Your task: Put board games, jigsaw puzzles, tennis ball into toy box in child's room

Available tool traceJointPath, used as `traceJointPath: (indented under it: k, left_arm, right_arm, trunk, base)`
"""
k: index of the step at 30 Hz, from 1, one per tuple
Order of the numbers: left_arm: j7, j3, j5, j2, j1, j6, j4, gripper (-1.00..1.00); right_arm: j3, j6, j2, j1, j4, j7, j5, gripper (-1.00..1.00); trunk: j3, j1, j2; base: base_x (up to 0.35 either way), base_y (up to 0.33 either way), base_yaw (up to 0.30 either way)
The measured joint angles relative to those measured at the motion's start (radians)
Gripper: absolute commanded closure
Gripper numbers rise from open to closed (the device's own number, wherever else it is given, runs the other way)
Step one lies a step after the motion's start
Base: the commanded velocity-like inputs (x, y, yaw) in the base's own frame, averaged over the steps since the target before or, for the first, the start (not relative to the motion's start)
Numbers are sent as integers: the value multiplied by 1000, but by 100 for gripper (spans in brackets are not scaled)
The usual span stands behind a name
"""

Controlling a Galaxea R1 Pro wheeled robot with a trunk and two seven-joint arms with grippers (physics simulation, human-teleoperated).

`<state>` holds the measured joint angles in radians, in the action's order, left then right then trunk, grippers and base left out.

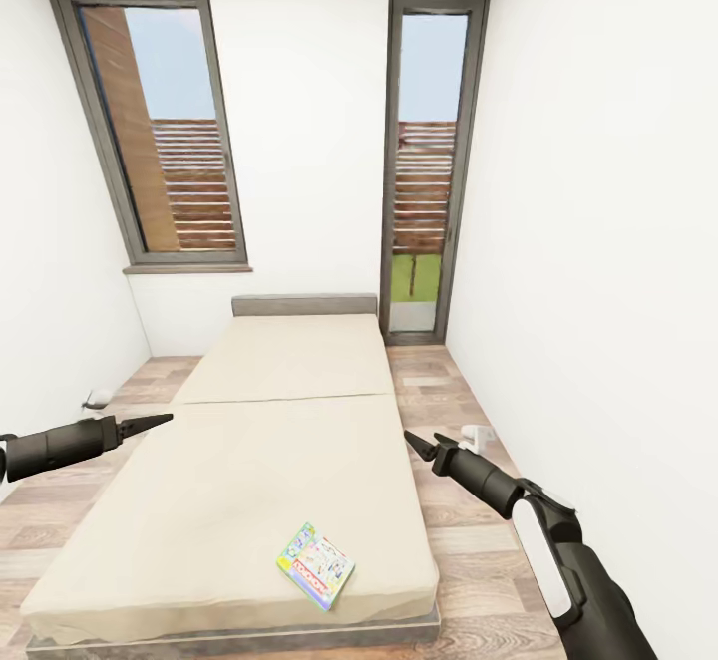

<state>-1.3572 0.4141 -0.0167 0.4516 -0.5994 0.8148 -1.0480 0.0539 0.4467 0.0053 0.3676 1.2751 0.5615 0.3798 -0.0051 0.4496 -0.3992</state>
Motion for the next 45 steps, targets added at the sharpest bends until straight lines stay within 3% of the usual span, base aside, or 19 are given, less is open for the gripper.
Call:
traceJointPath:
  k: [16,22,28,36,45]
  left_arm:
    - [0,-1,-1,-1,0,1,0,-100]
    - [7,-8,2,-14,0,11,9,-100]
    - [48,-17,6,-75,0,12,89,-100]
    - [231,-18,5,-121,0,13,201,-100]
    - [293,-20,10,-204,0,1,335,-100]
  right_arm:
    - [3,-1,0,0,-6,0,3,-100]
    - [4,-1,0,0,-7,1,3,-100]
    - [6,1,-2,0,-4,1,3,-100]
    - [4,2,0,0,-1,1,3,-100]
    - [5,4,-1,0,6,3,4,-100]
  trunk:
    - [0,0,0]
    - [0,0,0]
    - [0,0,0]
    - [0,0,0]
    - [0,0,0]
  base:
    - [0,-36,1]
    - [0,-4,0]
    - [0,0,0]
    - [0,0,0]
    - [-84,0,0]
